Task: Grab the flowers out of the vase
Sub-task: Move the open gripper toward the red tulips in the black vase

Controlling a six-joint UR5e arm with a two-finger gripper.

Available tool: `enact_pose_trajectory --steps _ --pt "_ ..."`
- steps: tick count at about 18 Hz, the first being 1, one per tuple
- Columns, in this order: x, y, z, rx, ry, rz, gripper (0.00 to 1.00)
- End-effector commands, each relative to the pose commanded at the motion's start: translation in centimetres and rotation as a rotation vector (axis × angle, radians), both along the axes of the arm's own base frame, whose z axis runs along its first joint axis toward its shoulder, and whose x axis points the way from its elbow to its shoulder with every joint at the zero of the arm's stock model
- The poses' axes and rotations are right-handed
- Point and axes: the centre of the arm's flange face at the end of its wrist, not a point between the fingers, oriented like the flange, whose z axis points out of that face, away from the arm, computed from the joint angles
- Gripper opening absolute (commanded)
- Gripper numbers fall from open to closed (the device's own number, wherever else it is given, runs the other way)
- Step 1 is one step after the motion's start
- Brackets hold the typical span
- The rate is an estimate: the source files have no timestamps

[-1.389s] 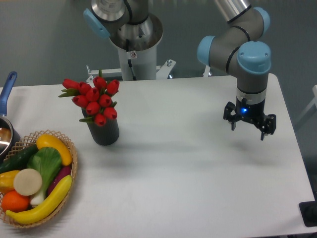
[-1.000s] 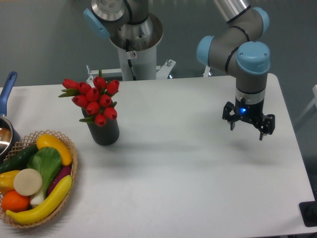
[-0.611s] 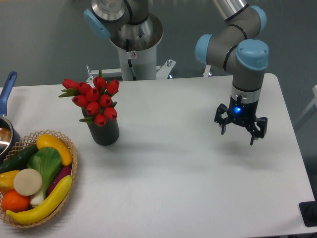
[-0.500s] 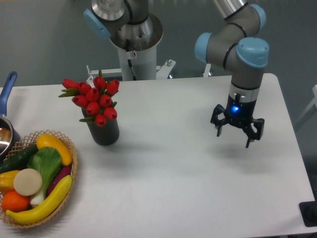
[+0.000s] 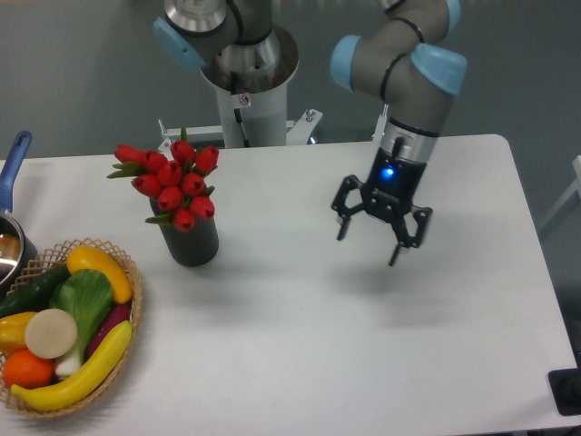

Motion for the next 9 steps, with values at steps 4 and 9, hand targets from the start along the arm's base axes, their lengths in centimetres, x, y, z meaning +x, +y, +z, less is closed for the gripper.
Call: enact_pose_trajectory --steps 4,9 --pt "6.9 -1.5 0.4 0.056 -0.020 -0.021 1.00" --pt "13.6 -1.3 0.8 0.151 -0.046 -0.097 1.00"
